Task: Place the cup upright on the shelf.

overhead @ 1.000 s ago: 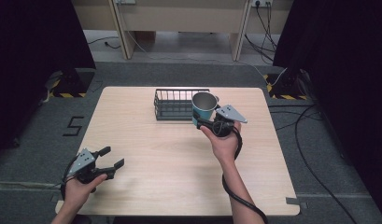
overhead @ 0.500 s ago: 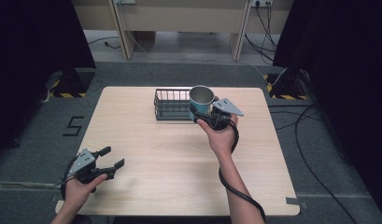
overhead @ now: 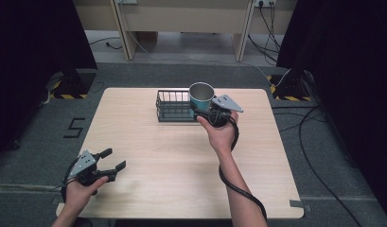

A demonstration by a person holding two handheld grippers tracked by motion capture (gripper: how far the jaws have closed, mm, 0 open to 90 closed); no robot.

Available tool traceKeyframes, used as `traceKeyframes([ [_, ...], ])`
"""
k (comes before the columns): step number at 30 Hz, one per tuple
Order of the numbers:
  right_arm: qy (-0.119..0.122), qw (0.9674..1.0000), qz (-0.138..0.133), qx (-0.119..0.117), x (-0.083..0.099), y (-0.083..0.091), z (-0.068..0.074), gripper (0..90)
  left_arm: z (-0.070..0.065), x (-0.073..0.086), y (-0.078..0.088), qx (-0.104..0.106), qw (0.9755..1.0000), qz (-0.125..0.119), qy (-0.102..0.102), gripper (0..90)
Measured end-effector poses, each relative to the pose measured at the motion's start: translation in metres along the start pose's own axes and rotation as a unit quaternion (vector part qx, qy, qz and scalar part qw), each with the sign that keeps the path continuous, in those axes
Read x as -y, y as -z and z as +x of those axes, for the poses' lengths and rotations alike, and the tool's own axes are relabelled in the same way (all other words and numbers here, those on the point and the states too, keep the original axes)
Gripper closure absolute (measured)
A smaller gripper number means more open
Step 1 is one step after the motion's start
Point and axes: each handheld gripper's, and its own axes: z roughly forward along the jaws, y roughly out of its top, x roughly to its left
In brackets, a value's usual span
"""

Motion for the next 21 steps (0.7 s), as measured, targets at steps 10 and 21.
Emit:
traceKeyframes([
  [10,-0.002,1.0000,0.000,0.002,-0.005,-0.007,-0.001,16.2,0.000,0.000,0.000,0.000,1.0000,0.000,0.000,17.8],
  [21,-0.002,1.0000,0.001,0.006,-0.011,-0.016,-0.003,16.2,0.000,0.000,0.000,0.000,1.0000,-0.002,0.000,17.7],
])
